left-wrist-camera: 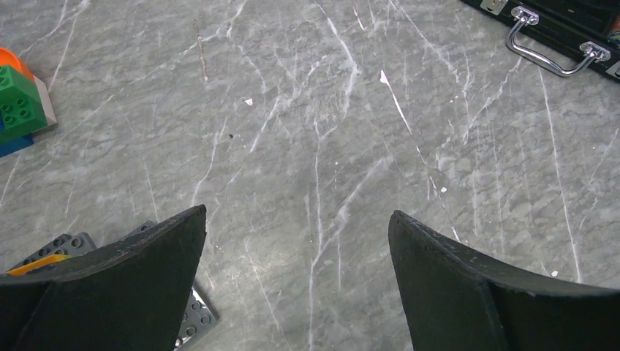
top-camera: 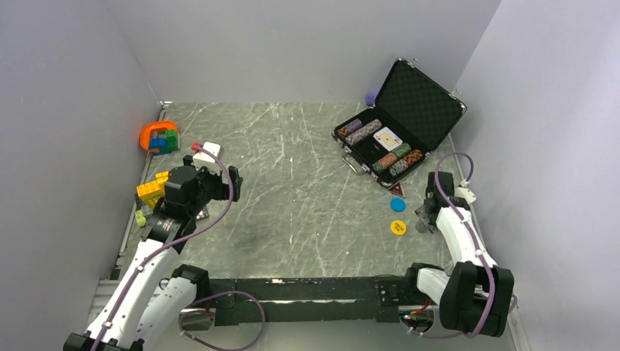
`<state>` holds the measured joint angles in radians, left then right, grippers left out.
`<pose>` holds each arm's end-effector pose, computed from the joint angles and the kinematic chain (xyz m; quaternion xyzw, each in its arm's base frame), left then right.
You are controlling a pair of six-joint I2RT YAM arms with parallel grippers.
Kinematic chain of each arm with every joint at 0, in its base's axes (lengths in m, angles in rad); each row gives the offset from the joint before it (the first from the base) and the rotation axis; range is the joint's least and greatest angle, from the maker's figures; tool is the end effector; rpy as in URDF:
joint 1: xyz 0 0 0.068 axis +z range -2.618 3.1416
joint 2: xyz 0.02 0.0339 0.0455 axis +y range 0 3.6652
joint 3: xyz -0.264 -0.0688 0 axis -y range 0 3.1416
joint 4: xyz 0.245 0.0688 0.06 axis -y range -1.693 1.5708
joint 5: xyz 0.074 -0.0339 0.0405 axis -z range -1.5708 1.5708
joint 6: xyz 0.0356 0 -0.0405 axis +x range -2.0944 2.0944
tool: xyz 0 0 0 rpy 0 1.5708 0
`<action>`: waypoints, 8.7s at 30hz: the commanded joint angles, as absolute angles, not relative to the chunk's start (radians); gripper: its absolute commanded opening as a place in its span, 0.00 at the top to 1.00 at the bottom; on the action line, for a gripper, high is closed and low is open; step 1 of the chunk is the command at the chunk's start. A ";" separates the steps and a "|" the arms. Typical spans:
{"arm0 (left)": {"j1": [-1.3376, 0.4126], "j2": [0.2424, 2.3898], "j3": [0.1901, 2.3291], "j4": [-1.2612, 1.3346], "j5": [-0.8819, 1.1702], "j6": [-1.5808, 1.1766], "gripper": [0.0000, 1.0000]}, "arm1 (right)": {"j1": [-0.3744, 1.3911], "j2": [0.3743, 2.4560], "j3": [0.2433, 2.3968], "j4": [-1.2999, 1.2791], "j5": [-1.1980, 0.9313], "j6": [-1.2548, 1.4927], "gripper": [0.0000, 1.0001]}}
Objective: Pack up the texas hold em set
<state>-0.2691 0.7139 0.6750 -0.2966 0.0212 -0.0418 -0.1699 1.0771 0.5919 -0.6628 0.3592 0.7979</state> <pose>0.1647 -0.0462 0.3007 0.0985 0.8092 -0.0982 0.5708 0.1789 -0.0434 0.1869 0.4807 0.8341 -0.1024 0.2503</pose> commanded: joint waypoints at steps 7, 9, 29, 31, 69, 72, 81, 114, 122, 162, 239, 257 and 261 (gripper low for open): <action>-0.274 0.666 0.694 -0.266 0.010 -0.059 0.02 | -0.174 1.007 0.618 -0.642 0.372 0.799 1.00; -0.274 0.662 0.695 -0.266 0.003 -0.069 0.02 | -0.174 0.992 0.635 -0.645 0.363 0.774 1.00; -0.275 0.821 0.864 -0.245 -0.092 -0.035 0.02 | -0.031 0.957 0.913 -0.506 0.104 0.507 1.00; -0.275 0.805 0.849 -0.241 -0.099 -0.031 0.02 | 0.095 1.042 0.989 -0.483 0.223 0.497 1.00; -0.282 0.801 0.843 -0.235 -0.085 -0.017 0.02 | 0.266 2.338 2.048 -0.083 0.665 -0.014 1.00; -0.283 0.805 0.841 -0.235 -0.076 -0.020 0.02 | 0.265 2.361 2.054 -0.070 0.644 -0.036 1.00; -0.284 0.804 0.842 -0.234 -0.079 -0.018 0.02 | 0.264 2.433 2.096 -0.057 0.626 -0.077 1.00; -0.288 0.810 0.839 -0.230 -0.072 -0.020 0.02 | 0.256 2.532 2.066 0.154 0.765 -0.396 1.00; -0.289 0.810 0.838 -0.229 -0.075 -0.018 0.02 | 0.262 2.438 2.017 0.131 0.667 -0.365 0.55; -0.292 0.818 0.834 -0.223 -0.054 -0.028 0.02 | 0.191 2.248 2.006 -0.457 0.037 0.111 0.57; -0.322 0.785 0.831 -0.223 -0.047 -0.031 0.02 | 0.161 1.480 1.160 -0.737 0.200 0.361 0.10; -0.355 0.798 0.826 -0.227 -0.136 -0.046 0.02 | 0.104 1.515 0.986 -0.798 0.256 0.418 0.21; -0.356 0.798 0.826 -0.229 -0.140 -0.043 0.02 | 0.083 1.536 0.973 -0.772 0.235 0.413 0.25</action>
